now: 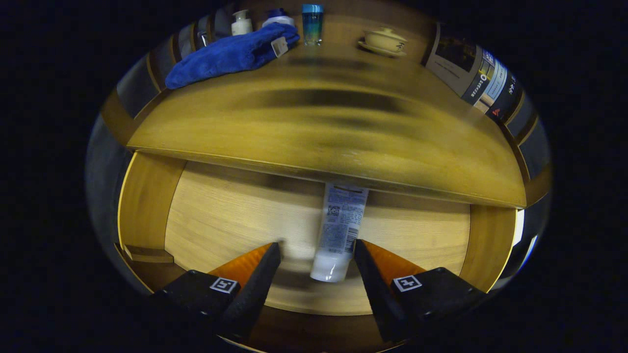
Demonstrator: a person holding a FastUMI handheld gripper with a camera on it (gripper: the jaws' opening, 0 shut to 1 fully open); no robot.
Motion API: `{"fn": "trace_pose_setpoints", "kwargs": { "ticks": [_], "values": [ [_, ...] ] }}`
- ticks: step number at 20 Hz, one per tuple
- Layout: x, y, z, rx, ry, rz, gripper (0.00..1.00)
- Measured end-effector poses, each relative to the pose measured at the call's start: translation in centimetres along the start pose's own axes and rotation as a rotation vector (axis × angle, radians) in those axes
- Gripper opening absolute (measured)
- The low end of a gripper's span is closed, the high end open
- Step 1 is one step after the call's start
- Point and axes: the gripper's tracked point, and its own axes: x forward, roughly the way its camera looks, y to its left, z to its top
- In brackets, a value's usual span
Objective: Pull open the drawer, take out the items inside it, and place them on the countertop above the cabinet.
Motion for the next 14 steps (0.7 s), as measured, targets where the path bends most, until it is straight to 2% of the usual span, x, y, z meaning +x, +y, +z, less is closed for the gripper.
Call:
{"fn": "trace_pose_setpoints", "kwargs": {
  "ticks": [4,5,8,12,13,14],
  "values": [
    [0.7,-0.4,-0.1,0.02,0.019,-0.008,0.98],
    [0.8,-0.4,-0.3,0.038,0.032,-0.006,0.94],
    [0.1,-0.3,0.1,0.059,0.041,0.0,0.8],
    [-1.1,0.3,1.5,0.085,-0.003,-0.006,0.49],
    [-1.5,0.6,1.9,0.074,-0.016,-0.01,0.45],
    [-2.1,0.8,2.4,0.064,-0.027,-0.009,0.44]
  ]
}}
